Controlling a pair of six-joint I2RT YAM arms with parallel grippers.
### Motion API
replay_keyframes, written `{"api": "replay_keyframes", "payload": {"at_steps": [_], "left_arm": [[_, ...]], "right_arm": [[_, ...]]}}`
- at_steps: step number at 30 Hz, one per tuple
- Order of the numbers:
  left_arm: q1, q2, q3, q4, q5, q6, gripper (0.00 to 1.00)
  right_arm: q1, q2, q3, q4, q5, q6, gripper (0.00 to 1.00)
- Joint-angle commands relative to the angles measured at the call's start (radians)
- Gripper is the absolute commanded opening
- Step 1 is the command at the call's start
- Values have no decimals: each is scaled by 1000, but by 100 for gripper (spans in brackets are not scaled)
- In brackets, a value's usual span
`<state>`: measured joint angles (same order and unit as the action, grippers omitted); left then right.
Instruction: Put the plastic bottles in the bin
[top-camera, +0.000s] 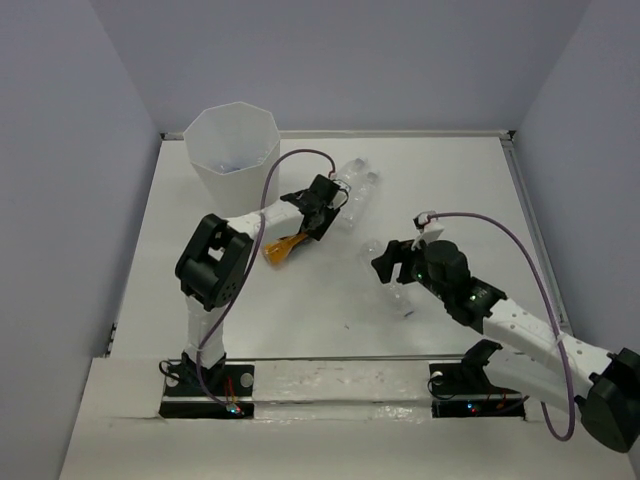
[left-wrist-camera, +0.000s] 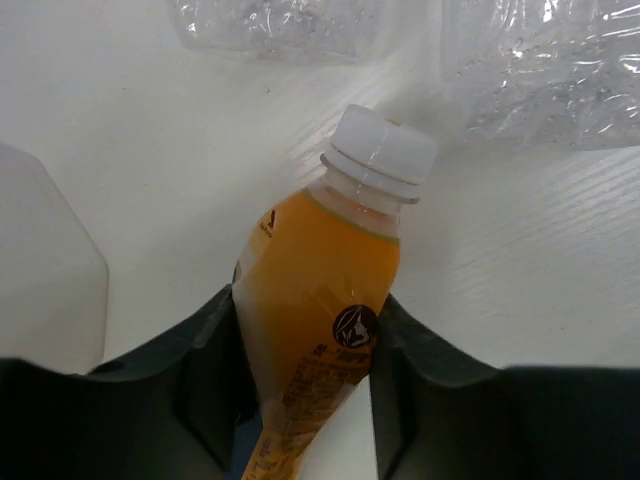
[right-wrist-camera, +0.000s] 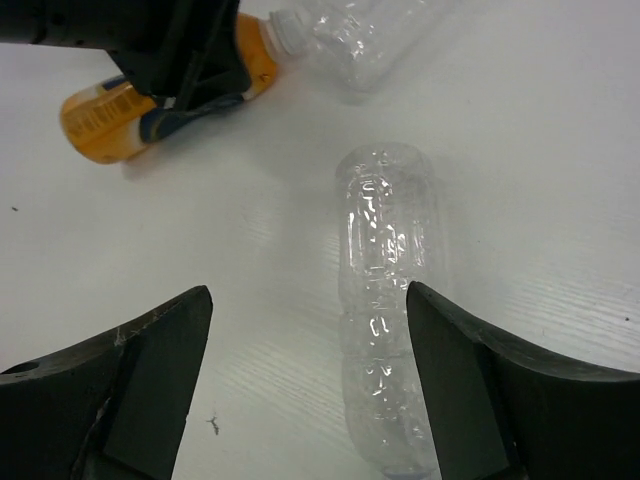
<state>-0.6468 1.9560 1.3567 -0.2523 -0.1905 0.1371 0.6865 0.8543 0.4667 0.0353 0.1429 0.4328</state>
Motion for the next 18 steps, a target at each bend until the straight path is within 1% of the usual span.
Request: {"api": "replay_keyframes", "payload": {"at_steps": [1, 2, 3, 4, 5, 6, 7, 8, 9, 11, 12, 15, 16, 18], "left_arm": [[4, -47, 12, -54, -20, -7, 30], [4, -67, 4, -59, -21, -14, 24], [4, -89, -4, -67, -26, -33, 20], [4, -112, -11, -77, -27, -45, 20], [1, -167, -30, -97, -26, -68, 20], [-2, -198, -43, -103, -23, -79, 20], [-4, -268, -71, -110, -11, -91, 20], [-5, -307, -86, -110, 2, -115, 20], [-4, -342, -100, -108, 19, -126, 20], [-5, -446, -123, -97, 66, -137, 20], [-5, -474, -123, -96, 78, -164, 20], [-4, -560, -79, -100, 112, -201, 20], [-4, -577, -59, -100, 103, -215, 20], [-4, -621, 4, -82, 79, -261, 21]], "right_arm": [[-12, 104, 105, -78, 61, -54, 86], [-21, 127, 122, -86, 58, -63, 87], [-21, 150, 154, -106, 54, -83, 87], [-34, 176, 173, -121, 53, -94, 88], [-47, 228, 209, -156, 47, -126, 90], [-47, 258, 210, -176, 40, -138, 90], [-57, 284, 252, -198, 31, -147, 91], [-58, 331, 283, -221, 20, -170, 92], [-67, 354, 283, -230, 8, -180, 92], [-67, 425, 335, -239, -29, -193, 93], [-67, 451, 352, -242, -40, -206, 93], [-67, 540, 437, -264, -66, -224, 95], [-67, 604, 460, -270, -71, -233, 95], [-67, 664, 519, -288, -62, -243, 95]]}}
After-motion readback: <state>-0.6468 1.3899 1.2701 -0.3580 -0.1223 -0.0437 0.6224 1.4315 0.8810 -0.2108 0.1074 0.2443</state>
